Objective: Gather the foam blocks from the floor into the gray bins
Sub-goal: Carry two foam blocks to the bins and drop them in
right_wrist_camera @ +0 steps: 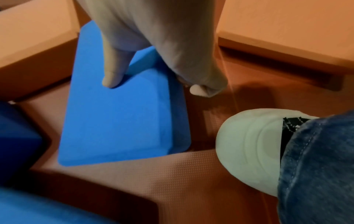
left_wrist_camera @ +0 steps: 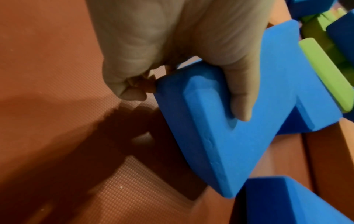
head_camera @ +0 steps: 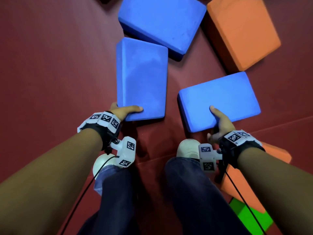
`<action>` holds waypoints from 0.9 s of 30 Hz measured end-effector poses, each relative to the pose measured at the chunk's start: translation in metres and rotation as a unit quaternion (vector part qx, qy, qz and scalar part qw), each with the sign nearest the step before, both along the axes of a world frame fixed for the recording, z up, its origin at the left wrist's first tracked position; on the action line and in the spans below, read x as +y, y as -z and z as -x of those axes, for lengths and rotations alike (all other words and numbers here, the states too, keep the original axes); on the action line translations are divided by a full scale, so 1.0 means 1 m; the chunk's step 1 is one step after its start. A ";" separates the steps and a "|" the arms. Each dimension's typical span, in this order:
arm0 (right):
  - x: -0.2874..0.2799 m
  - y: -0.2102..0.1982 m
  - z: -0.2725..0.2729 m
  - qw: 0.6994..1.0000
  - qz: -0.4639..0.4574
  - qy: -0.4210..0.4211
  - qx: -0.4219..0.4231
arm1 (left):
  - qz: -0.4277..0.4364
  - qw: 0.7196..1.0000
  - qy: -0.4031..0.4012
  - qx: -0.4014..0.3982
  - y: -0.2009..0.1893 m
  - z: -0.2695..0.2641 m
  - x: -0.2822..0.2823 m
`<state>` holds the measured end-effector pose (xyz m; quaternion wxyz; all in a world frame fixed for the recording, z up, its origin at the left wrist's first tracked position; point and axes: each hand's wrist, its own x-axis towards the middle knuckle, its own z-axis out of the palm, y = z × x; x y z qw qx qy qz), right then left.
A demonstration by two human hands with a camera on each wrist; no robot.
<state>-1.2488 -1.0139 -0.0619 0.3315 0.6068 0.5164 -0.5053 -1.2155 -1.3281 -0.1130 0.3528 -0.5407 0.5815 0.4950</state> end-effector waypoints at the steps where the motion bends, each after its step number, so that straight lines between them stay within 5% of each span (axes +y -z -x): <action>1: -0.005 -0.005 0.002 1.000 0.002 0.012 0.004 | 0.011 1.000 0.006 0.005 -0.014 0.004 0.003; 4: -0.013 -0.013 0.001 0.996 0.013 0.063 0.055 | 0.049 0.999 0.020 0.010 -0.053 0.012 0.003; 8: -0.026 -0.063 -0.013 0.994 -0.082 0.019 0.064 | 0.082 0.995 0.047 0.026 -0.105 0.009 -0.019; 10: -0.045 -0.108 -0.009 0.982 -0.167 -0.034 0.079 | 0.095 0.992 0.083 0.013 -0.144 0.001 -0.037; 14: -0.098 -0.210 -0.002 0.956 -0.163 -0.201 0.140 | 0.106 0.991 0.069 0.040 -0.238 -0.026 -0.080; 20: -0.202 -0.331 0.005 0.883 -0.146 -0.374 0.243 | 0.078 0.976 -0.158 0.127 -0.393 -0.085 -0.148; 27: -0.346 -0.487 -0.051 0.727 -0.100 -0.553 0.395 | 0.077 0.869 -0.449 0.194 -0.563 -0.234 -0.183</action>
